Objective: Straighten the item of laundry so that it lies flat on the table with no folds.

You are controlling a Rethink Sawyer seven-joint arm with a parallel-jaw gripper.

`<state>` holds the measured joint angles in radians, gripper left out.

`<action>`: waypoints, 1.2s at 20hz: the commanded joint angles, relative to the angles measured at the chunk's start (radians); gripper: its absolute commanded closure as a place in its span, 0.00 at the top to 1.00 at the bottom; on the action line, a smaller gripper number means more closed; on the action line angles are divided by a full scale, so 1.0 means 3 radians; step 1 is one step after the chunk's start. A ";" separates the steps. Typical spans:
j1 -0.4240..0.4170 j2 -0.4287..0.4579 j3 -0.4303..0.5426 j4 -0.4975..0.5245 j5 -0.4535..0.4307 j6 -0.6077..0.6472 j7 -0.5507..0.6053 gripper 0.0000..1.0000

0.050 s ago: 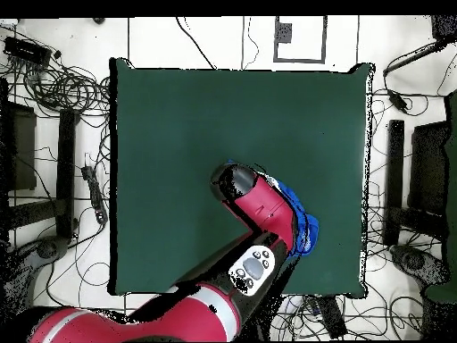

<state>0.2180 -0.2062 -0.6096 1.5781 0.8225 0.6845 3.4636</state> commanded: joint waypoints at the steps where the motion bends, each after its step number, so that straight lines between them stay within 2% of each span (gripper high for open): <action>1: 0.0027 0.0301 0.0571 0.0003 0.0225 -0.0216 0.0761 0.00; 6: 0.0072 0.0416 0.0503 -0.0146 0.0231 -0.0137 0.0911 0.00; 24: 0.0090 0.0598 0.0475 -0.0289 0.0328 -0.0201 0.0899 0.00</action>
<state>0.2173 -0.0874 -0.6090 1.5454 0.8549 0.6758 3.4636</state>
